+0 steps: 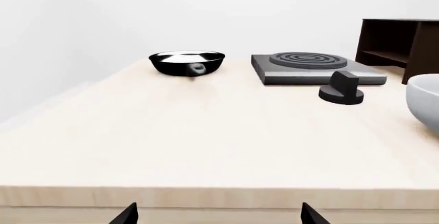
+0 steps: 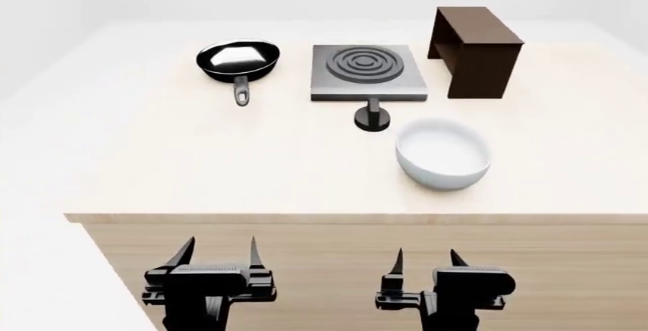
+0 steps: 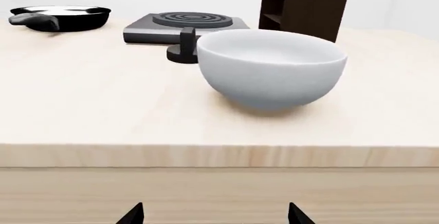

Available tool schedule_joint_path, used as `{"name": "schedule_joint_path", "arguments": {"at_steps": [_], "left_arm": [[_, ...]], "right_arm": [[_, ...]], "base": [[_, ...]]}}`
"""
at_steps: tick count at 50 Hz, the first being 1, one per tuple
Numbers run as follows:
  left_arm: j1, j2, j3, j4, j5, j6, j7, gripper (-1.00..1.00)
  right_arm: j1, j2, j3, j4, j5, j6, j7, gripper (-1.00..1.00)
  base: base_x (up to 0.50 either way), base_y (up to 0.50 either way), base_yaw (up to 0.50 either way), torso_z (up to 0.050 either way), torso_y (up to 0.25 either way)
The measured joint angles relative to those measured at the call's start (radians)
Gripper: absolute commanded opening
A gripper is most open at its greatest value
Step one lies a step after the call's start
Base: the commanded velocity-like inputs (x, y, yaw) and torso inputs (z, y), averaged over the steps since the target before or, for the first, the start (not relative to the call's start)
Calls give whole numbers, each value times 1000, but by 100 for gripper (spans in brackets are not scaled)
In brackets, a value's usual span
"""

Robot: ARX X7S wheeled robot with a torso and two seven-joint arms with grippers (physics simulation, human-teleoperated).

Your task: Turn on the stove.

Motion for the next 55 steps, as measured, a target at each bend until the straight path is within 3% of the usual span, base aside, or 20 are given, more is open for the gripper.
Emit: {"name": "schedule_joint_path", "arguments": {"at_steps": [12,40,55], "left_arm": [[-2,-6,7,-5,-1,2,-4,100],[-8,-16,23,-13,-5,0,-17,100],[-19,-18,35,-32,-10,-1,-16,100]], "right_arm": [[3,1,-5,5,11,0,5,100],[10,15,-20,-14,20,32,31,100],[12,46,-32,-163,22,162,61,100]], "base": [[0,472,0,0,0],[0,1,0,0,0],[0,0,0,0,0]]}}
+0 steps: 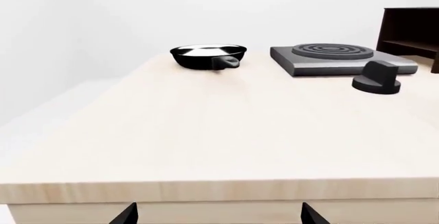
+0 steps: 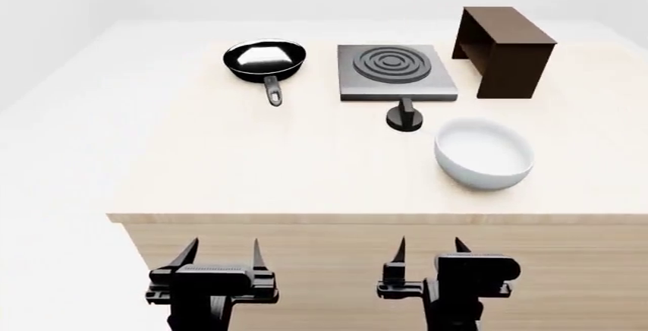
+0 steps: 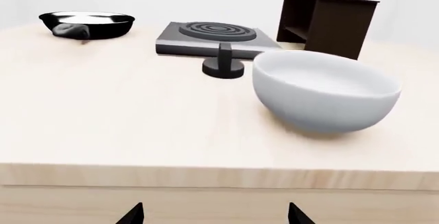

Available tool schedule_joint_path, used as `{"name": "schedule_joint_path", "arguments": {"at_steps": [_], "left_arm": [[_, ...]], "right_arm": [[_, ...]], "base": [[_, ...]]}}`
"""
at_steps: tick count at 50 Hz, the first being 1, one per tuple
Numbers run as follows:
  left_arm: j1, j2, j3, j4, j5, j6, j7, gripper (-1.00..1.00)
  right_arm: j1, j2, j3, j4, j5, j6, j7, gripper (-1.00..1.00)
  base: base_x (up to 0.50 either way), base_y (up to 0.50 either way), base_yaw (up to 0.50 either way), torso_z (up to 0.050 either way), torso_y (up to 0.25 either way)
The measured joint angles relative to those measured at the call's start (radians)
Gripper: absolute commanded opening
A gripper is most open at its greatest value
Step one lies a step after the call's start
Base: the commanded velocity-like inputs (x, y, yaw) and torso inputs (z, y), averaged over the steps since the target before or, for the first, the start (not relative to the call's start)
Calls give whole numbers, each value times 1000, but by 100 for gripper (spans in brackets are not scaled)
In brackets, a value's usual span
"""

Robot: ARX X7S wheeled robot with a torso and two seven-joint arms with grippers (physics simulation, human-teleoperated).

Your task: Turn on the stove.

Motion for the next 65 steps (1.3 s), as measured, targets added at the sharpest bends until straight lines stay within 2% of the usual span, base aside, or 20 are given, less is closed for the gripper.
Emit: {"name": "schedule_joint_path", "arguments": {"at_steps": [25,35,46,65], "left_arm": [[-12,-5,14,-12,-8,-6,-4,100],[-13,-8,18,-14,-10,-5,-7,100],[-18,-9,25,-26,-11,-2,-9,100],[-27,-10,38,-46,-12,3,-12,100]], "right_arm": [[24,39,-10,-196,4,162,38,100],[33,41,-13,-203,13,169,37,100],[42,40,-8,-181,25,162,37,100],[46,44,11,-172,49,153,44,100]], "base": [[0,0,0,0,0],[0,9,0,0,0],[0,348,0,0,0],[0,2,0,0,0]]}}
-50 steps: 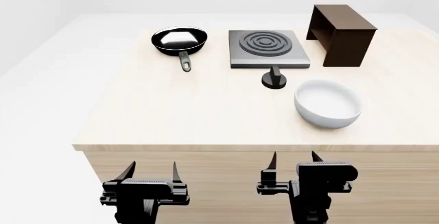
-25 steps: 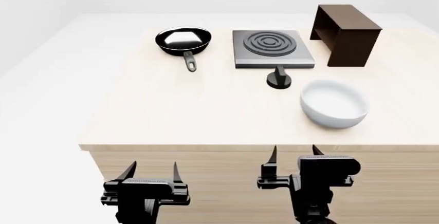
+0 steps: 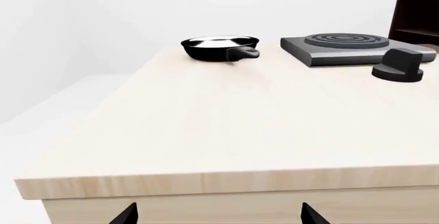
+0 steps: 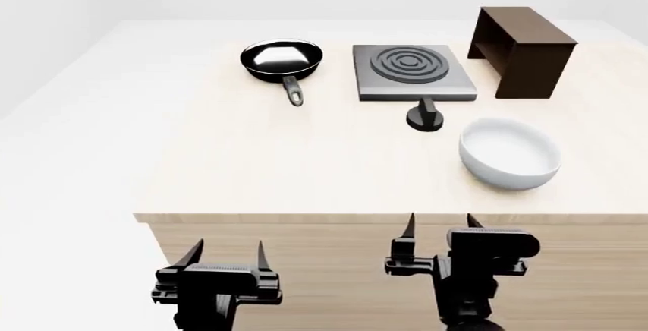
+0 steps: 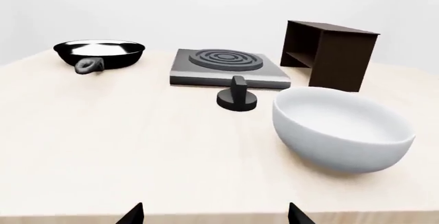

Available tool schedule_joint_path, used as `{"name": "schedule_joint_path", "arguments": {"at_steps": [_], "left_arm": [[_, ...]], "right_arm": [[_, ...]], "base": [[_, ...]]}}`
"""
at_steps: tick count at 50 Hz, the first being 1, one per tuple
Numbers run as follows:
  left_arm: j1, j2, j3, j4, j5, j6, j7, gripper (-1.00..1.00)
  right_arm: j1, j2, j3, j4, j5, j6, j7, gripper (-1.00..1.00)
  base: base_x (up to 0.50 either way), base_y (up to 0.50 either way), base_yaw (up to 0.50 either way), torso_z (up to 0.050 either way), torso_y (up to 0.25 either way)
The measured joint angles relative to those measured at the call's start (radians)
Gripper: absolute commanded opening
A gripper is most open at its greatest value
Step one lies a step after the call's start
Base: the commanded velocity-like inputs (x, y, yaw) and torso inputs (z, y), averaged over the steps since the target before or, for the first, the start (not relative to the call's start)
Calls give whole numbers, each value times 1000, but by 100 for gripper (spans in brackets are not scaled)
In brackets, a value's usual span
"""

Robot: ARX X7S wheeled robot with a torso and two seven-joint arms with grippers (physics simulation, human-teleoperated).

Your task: Turn on the stove.

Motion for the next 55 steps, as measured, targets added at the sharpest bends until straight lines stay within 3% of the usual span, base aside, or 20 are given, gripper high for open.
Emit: {"name": "schedule_joint_path", "arguments": {"at_steps": [55], "left_arm": [[-4,-16,19,1,-16,4,-17,100]], "right_arm": [[72,42,-17,-142,27,189,45,100]], "base": [[0,0,0,0,0]]}}
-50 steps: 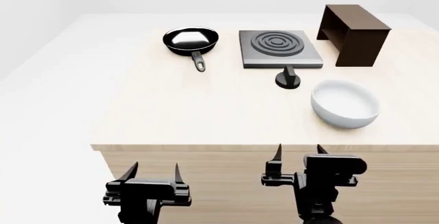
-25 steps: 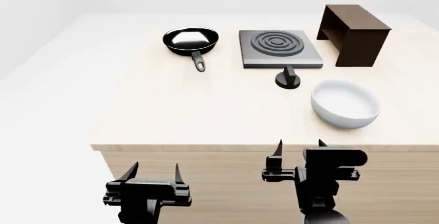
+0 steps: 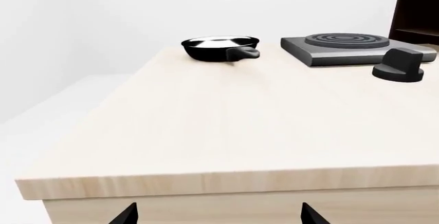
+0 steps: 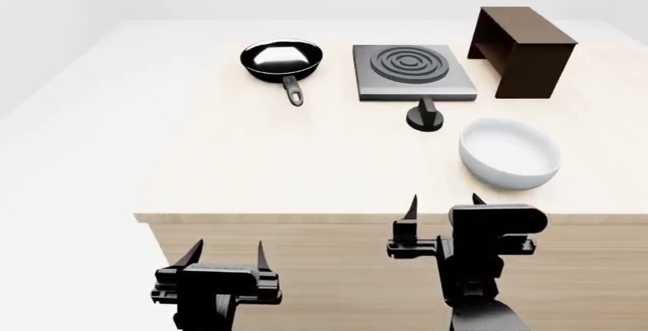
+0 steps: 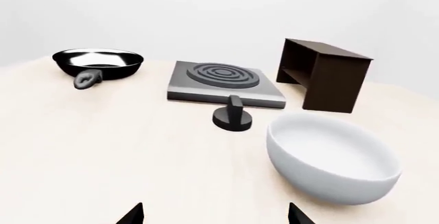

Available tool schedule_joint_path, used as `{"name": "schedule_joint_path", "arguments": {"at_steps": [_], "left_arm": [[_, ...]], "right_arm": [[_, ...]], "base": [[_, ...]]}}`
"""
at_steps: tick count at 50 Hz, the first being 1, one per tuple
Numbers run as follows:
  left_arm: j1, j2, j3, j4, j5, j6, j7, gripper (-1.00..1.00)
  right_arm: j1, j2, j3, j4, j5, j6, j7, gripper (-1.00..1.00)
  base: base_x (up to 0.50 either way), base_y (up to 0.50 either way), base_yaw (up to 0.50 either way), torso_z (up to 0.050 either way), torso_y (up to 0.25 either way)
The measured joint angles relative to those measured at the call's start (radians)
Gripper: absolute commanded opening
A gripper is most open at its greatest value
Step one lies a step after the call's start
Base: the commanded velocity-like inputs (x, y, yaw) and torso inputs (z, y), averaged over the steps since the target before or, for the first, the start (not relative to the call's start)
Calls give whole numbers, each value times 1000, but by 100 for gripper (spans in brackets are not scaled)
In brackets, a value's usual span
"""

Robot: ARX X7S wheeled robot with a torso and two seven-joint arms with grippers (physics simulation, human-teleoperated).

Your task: Turn on the stove.

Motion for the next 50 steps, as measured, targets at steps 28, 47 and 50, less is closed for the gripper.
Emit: {"name": "schedule_joint_path", "arguments": {"at_steps": [28,47,50], "left_arm": [[-7,-4,10,-12,-4,2,-10,100],[-13,-6,17,-24,-4,7,-16,100],[-13,-6,18,-26,-5,8,-17,100]], "right_arm": [[6,1,-2,28,26,-21,-14,100],[4,3,-4,47,34,-38,-16,100],[4,3,-4,50,35,-40,-15,100]], "base": [[107,0,0,0,0],[276,0,0,0,0],[249,0,0,0,0]]}}
